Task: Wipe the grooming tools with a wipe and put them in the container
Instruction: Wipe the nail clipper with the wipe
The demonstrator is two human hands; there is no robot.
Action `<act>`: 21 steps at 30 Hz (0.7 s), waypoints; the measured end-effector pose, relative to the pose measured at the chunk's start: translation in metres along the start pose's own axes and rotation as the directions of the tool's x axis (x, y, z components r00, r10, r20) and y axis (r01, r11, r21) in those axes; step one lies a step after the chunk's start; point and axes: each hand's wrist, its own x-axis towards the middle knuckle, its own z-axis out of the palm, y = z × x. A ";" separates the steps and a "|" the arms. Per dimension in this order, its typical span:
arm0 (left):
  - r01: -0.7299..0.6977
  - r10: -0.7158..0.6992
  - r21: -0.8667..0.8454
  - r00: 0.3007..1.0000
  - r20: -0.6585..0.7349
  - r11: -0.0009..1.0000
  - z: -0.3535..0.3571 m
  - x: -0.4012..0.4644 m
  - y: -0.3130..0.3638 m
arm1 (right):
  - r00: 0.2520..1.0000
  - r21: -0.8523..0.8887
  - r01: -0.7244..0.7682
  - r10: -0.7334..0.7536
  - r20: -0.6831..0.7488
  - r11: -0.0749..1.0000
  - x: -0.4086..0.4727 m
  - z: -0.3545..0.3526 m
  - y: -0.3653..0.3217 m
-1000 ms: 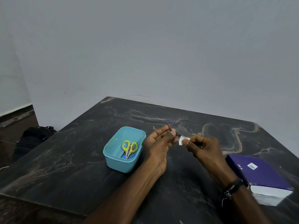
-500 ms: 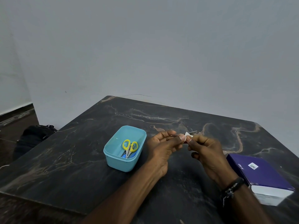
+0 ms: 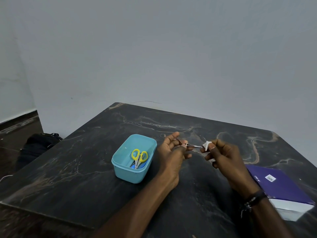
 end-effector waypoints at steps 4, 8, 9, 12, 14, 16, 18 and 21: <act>-0.117 0.117 0.200 0.993 0.014 0.973 0.000 -0.002 -0.001 | 0.991 -0.181 0.106 -0.088 0.104 0.978 -0.001 0.004 0.000; -0.228 0.215 0.332 0.974 0.078 0.915 0.002 -0.007 -0.003 | 0.972 -0.250 0.196 -0.153 0.179 0.948 0.001 0.003 0.006; -0.250 0.233 0.357 0.968 0.090 0.900 0.001 -0.007 -0.003 | 0.969 -0.253 0.209 -0.166 0.183 0.945 0.001 0.003 0.007; -0.280 0.261 0.397 0.960 0.103 0.874 0.000 -0.007 -0.004 | 0.960 -0.268 0.231 -0.174 0.221 0.935 0.002 0.002 0.008; -0.278 0.261 0.403 0.960 0.097 0.872 0.000 -0.006 -0.005 | 0.953 -0.281 0.244 -0.177 0.245 0.928 0.001 0.003 0.007; -0.270 0.254 0.395 0.963 0.093 0.878 -0.001 -0.006 -0.005 | 0.951 -0.291 0.253 -0.181 0.252 0.923 0.001 0.003 0.008; -0.265 0.249 0.388 0.964 0.091 0.883 -0.001 -0.006 -0.004 | 0.950 -0.301 0.251 -0.175 0.260 0.920 0.001 0.002 0.009; -0.261 0.247 0.382 0.965 0.088 0.886 0.000 -0.006 -0.005 | 0.950 -0.312 0.246 -0.165 0.265 0.918 0.001 0.002 0.008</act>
